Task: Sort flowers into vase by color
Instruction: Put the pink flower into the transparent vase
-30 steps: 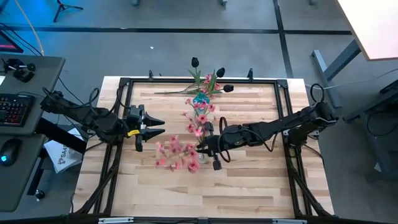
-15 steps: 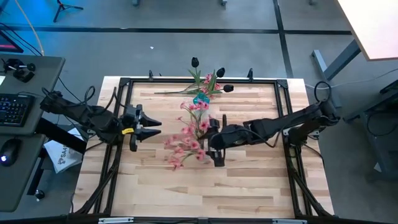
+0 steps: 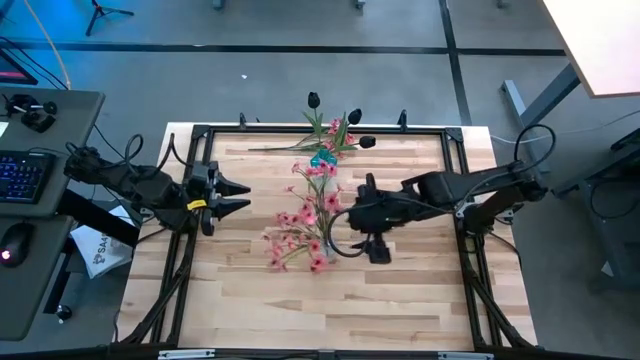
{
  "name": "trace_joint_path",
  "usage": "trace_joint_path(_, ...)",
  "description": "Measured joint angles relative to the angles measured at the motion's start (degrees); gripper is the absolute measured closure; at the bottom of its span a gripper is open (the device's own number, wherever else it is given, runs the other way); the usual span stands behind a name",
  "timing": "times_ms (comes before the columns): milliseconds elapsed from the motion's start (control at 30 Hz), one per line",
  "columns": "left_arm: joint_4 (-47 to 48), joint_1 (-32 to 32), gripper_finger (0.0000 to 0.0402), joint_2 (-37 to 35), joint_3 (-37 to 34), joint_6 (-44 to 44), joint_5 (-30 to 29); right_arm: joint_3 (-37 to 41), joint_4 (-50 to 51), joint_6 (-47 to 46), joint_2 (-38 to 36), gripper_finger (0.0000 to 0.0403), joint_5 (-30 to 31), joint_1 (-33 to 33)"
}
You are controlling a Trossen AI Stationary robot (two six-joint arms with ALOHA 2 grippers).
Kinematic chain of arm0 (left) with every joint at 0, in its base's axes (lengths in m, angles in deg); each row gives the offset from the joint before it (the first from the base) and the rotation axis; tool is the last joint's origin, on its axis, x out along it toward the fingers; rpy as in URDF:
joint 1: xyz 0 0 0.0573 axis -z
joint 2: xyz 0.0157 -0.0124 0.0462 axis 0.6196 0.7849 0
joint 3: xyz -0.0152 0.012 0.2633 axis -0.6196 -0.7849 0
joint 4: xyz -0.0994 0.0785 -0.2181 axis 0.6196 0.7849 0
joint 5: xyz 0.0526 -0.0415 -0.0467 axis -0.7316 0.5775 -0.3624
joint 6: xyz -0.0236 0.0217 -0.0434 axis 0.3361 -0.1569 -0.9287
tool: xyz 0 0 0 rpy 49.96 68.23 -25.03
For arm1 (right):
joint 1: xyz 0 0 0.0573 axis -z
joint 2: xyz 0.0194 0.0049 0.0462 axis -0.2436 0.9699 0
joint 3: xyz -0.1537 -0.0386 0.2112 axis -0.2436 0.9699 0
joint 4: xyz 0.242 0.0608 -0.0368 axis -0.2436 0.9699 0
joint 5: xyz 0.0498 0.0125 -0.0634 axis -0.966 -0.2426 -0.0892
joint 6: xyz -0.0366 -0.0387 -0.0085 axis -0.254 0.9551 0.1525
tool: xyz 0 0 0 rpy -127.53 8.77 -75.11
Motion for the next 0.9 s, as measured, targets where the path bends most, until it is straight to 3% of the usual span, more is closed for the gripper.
trace_joint_path(300, 0.46, 0.00, 0.0248, 1.79, 0.02, -1.88, -1.75, -0.18, 19.99, -6.89, -0.03, 0.0093, -5.09, -3.43)
trace_joint_path(433, 2.22, 0.00, 0.0248, 3.49, 0.00, -3.80, -3.69, 5.92, 20.19, -9.64, -2.09, 0.0093, -5.86, -5.83)
trace_joint_path(567, 6.86, -2.09, 0.0248, 5.99, 0.02, -13.60, -8.51, 14.62, 16.79, -17.76, -7.07, 0.0093, -7.99, -6.78)
trace_joint_path(700, 11.87, -9.05, 0.0248, 9.38, 0.02, -18.03, -0.48, 21.98, 8.77, -27.74, -13.47, 0.0093, -5.91, -6.08)
trace_joint_path(800, 15.59, -16.74, 0.0248, 11.98, 0.02, -13.45, 7.31, 25.95, 1.46, -34.83, -17.62, 0.0093, -1.09, -4.49)
trace_joint_path(900, 19.09, -26.33, 0.0248, 14.36, 0.02, -5.65, 11.35, 27.81, -3.09, -40.37, -20.43, 0.0093, 3.92, -2.31)
